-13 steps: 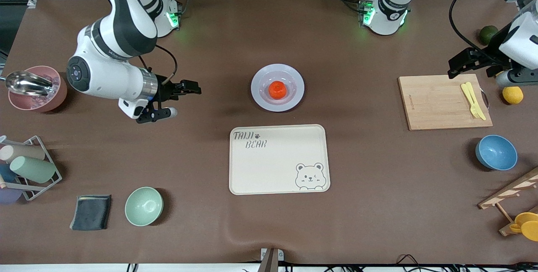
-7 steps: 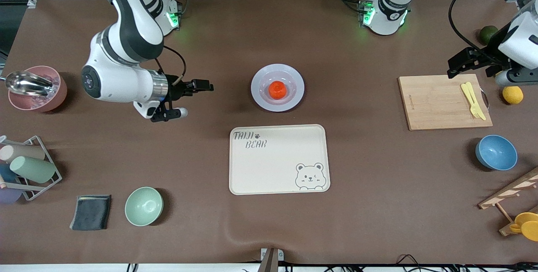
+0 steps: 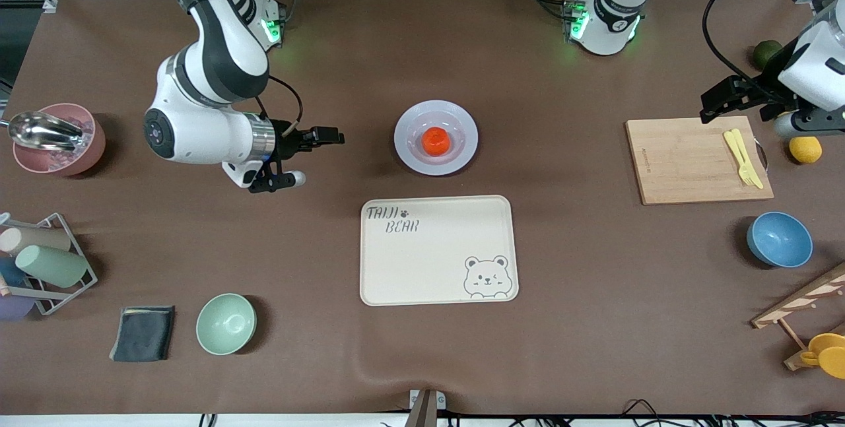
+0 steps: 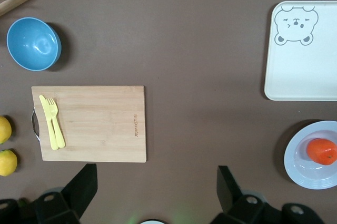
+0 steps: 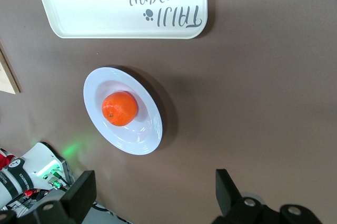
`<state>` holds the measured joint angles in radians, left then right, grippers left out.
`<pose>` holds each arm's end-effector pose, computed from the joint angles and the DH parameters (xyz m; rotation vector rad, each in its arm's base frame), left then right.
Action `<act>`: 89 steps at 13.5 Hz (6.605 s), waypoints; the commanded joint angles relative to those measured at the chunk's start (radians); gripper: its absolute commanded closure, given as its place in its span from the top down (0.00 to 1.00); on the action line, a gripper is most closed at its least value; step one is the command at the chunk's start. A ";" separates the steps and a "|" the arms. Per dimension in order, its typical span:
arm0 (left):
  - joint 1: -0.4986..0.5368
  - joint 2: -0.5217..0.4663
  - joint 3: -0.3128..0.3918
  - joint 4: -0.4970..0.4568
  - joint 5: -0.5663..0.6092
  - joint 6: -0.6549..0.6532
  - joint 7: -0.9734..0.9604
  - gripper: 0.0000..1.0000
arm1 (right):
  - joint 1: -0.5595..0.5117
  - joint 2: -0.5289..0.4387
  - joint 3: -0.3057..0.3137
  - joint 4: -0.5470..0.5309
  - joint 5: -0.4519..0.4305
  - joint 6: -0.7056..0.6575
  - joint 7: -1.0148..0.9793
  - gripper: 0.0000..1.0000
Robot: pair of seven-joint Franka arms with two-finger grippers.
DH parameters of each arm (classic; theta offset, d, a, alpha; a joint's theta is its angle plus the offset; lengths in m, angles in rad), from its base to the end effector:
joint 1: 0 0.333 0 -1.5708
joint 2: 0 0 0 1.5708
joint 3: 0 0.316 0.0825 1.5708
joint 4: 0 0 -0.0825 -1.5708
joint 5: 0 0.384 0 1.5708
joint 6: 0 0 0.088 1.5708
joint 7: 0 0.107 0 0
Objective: Place orange and plate with both arms
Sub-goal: 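Reach the right gripper to the rim of the white plate, then grip the plate rim with the right gripper, then slide the plate with the orange onto the bear tray, then open the right gripper and pull it away from the plate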
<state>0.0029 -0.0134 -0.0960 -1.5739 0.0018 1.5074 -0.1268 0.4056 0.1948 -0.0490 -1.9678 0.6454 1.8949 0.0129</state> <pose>0.5412 -0.0507 0.6250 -3.1312 -0.0529 0.0822 0.5199 0.2417 0.3668 -2.5877 -0.0617 0.4765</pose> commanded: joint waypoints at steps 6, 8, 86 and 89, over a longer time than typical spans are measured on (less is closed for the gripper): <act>0.009 0.003 -0.004 -0.017 -0.020 0.002 0.001 1.00 | 0.139 0.015 -0.006 -0.153 0.233 0.217 -0.004 1.00; 0.011 0.012 -0.004 -0.017 -0.022 0.004 0.000 1.00 | 0.150 0.017 -0.006 -0.219 0.328 0.243 -0.127 1.00; -0.006 0.062 -0.004 -0.029 -0.013 0.042 -0.010 1.00 | 0.113 0.290 -0.049 0.052 0.604 0.754 -0.590 1.00; -0.008 0.062 -0.004 -0.031 -0.013 0.042 -0.010 1.00 | 0.038 0.172 -0.049 -0.045 0.427 0.725 -0.590 1.00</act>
<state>-0.0020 0.0520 -0.0992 -1.6039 0.0017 1.5421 -0.1269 0.5045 0.4882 -0.1151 -1.8973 1.1740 2.6538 -0.5821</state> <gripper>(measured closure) 0.000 0.000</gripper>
